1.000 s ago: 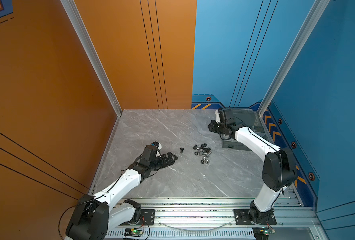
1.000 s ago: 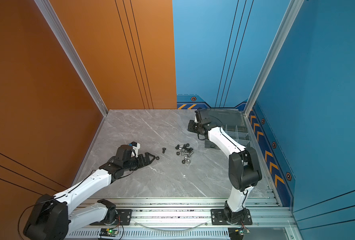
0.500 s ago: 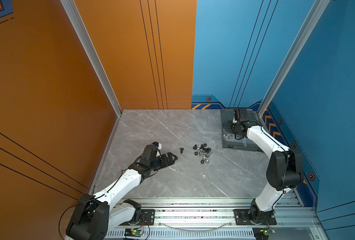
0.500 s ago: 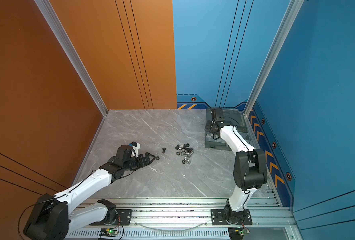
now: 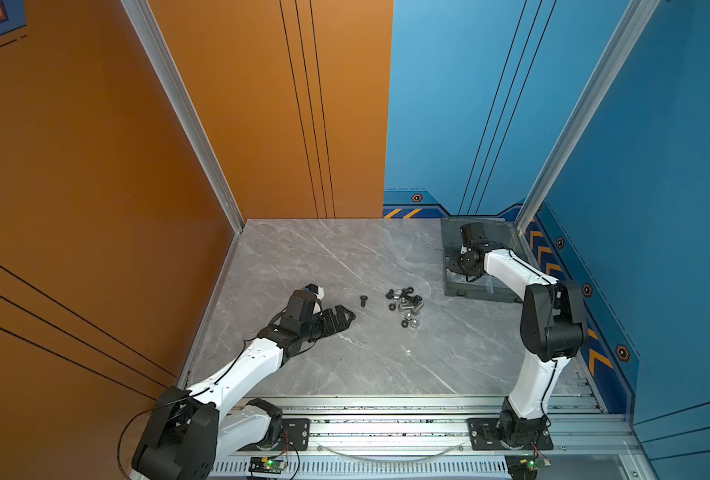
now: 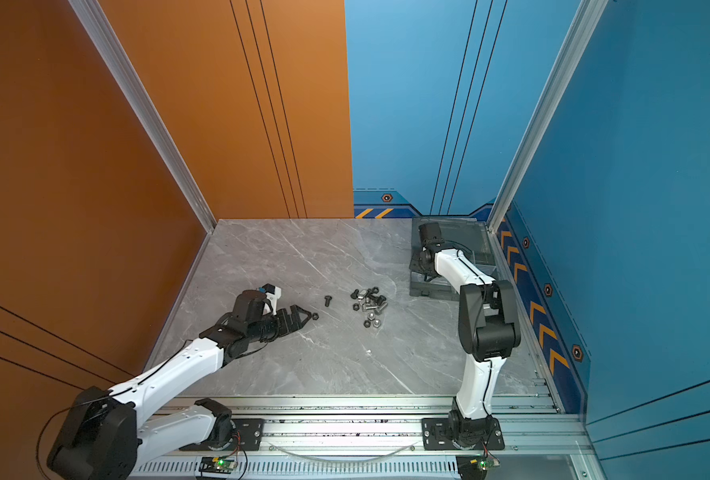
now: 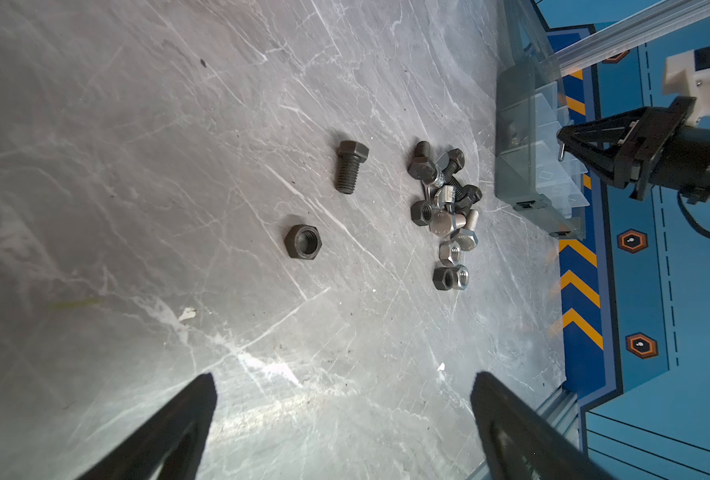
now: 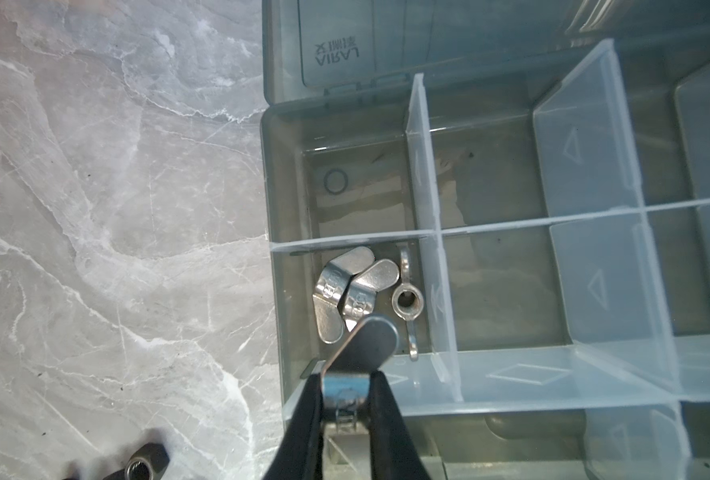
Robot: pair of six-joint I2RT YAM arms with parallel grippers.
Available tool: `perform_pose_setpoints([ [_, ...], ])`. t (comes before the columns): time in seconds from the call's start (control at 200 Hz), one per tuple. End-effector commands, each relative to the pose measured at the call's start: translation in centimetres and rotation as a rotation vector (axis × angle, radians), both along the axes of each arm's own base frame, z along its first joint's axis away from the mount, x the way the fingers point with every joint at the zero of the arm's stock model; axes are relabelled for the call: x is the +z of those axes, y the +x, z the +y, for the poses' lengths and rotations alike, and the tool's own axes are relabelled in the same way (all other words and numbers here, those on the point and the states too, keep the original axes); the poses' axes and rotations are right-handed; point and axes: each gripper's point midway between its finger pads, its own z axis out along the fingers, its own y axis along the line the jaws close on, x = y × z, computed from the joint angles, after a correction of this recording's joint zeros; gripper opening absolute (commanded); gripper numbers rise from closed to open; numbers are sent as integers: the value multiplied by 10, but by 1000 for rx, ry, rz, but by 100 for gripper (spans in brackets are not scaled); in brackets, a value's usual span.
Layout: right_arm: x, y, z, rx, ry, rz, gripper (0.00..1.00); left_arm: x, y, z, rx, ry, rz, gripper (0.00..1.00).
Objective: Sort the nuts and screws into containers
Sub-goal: 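Open the right gripper to drop the wing nut into the compartment, then move the right gripper back over the pile above a wing nut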
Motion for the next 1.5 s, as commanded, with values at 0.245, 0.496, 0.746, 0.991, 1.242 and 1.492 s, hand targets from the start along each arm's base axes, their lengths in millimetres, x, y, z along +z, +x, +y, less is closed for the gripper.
perform_pose_setpoints([
  [0.245, -9, 3, -6, -1, -22, 29, 6, -1, -1, -1, 2, 18, 9, 98],
  [0.496, -11, 3, -4, 4, -13, 35, 26, 0, -1, -3, -1, 21, 8, 98],
  [0.746, -10, 1, -5, 9, -14, 42, 41, 1, 0, -4, -5, 20, 7, 98],
  [0.991, 11, -4, 7, 59, 53, -11, 45, -1, 1, -7, -7, 24, 11, 98],
  [1.242, 43, -24, 47, 199, 254, -94, 47, -2, 4, -14, -22, 25, 15, 98],
  [1.492, 53, -60, 99, 319, 364, -97, 49, -5, 3, -19, -32, 27, 19, 98],
])
